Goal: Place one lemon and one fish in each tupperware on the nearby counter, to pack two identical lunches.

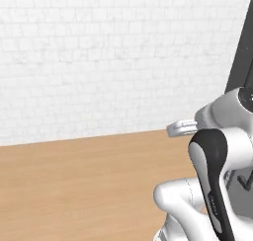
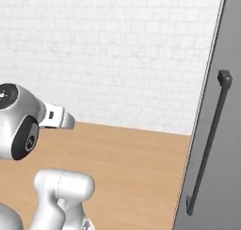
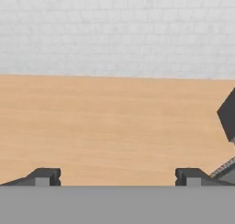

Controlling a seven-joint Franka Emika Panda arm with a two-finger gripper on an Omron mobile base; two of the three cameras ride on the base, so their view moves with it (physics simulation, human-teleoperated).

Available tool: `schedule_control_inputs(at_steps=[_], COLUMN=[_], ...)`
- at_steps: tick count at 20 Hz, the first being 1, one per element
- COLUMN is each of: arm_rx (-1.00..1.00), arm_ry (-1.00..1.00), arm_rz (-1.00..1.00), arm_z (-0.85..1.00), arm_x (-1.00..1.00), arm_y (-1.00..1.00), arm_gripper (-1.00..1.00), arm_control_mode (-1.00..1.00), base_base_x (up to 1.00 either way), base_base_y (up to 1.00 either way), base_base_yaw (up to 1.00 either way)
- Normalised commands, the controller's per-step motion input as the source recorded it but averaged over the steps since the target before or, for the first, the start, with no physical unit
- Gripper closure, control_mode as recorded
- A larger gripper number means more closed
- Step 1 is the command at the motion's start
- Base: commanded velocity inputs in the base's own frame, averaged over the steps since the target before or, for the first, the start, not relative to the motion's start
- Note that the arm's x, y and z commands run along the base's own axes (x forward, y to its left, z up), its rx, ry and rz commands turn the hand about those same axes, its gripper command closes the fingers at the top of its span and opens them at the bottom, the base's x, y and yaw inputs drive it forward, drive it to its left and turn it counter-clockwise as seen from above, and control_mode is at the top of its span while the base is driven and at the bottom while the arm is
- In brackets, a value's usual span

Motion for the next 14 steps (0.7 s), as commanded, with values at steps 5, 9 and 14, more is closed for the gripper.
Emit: schedule_control_inputs(at_steps=[5, 9, 14], arm_rx=[0.00, 0.00, 0.00], arm_ry=[0.00, 0.00, 0.00], arm_rz=[0.00, 0.00, 0.00], arm_z=[0.00, 0.00, 0.00], arm_x=[0.00, 0.00, 0.00], arm_y=[0.00, 0.00, 0.00], arm_gripper=[-1.00, -1.00, -1.00], arm_control_mode=[1.00, 1.00, 1.00], base_base_x=[1.00, 1.00, 0.97], base_base_y=[0.72, 0.77, 0.60], base_base_yaw=[-0.10, -0.59, -0.74])
